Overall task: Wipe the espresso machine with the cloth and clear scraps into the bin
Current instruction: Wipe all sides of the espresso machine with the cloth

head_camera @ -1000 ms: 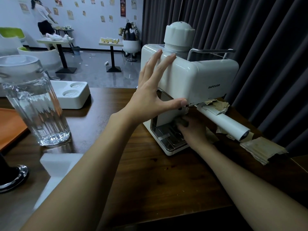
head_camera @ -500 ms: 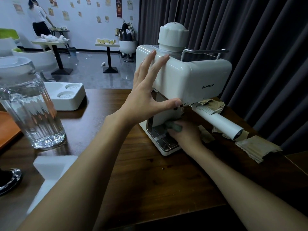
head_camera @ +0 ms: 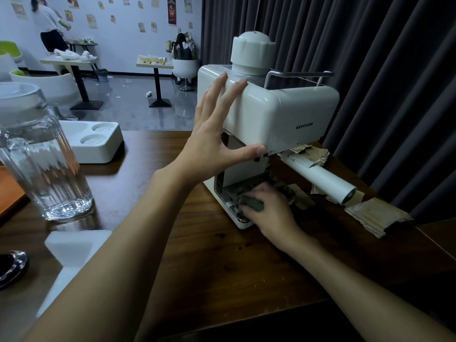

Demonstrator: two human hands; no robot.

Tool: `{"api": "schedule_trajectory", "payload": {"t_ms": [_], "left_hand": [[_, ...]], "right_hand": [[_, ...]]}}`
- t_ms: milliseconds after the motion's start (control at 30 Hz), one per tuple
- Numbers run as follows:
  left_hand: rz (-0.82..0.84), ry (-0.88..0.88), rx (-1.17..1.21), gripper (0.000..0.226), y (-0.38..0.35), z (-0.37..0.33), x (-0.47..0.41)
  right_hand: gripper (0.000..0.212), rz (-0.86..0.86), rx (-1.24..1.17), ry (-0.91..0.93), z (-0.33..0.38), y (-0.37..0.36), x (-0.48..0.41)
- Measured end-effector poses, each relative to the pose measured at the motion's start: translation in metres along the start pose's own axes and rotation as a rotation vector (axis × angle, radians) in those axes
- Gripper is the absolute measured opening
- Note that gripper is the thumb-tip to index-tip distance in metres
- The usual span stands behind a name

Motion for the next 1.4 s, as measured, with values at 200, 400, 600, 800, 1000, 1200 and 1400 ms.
{"api": "schedule_trajectory", "payload": {"t_ms": [200, 400, 600, 800, 1000, 1200, 1400], "left_hand": [[-0.001, 0.001, -0.009, 0.102, 0.001, 0.000, 0.000], [0.006, -0.002, -0.004, 0.103, 0.000, 0.000, 0.000], [0.006, -0.001, -0.007, 0.102, 0.000, 0.000, 0.000], [0.004, -0.005, -0.005, 0.102, 0.000, 0.001, 0.000], [0.008, 0.017, 0.010, 0.102, 0.000, -0.001, 0.001], [0.029, 0.033, 0.048, 0.105, -0.001, -0.004, 0.001], [-0.015, 0.048, 0.045, 0.113, -0.006, -0.007, -0.001]], "right_hand": [[0.032, -0.135, -0.016, -0.202, -0.024, 0.021, -0.018], [0.027, -0.009, 0.001, 0.058, 0.004, -0.001, 0.013], [0.031, -0.202, 0.003, -0.175, -0.022, 0.023, -0.006], [0.027, 0.031, 0.032, 0.092, 0.009, -0.004, 0.018], [0.015, -0.114, 0.033, -0.108, -0.015, 0.007, -0.019], [0.022, 0.037, 0.042, 0.041, 0.002, 0.001, -0.011], [0.030, -0.157, 0.148, -0.205, -0.024, 0.020, -0.045]]}}
Point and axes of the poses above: each hand's wrist, its own x-axis away from the middle knuckle, its own y-axis out of the back of the hand, z = x × y, the point moved 2 cm from there along -x, towards the middle knuckle, and after that the axes turned 3 degrees about -y, right-handed, at the moved point
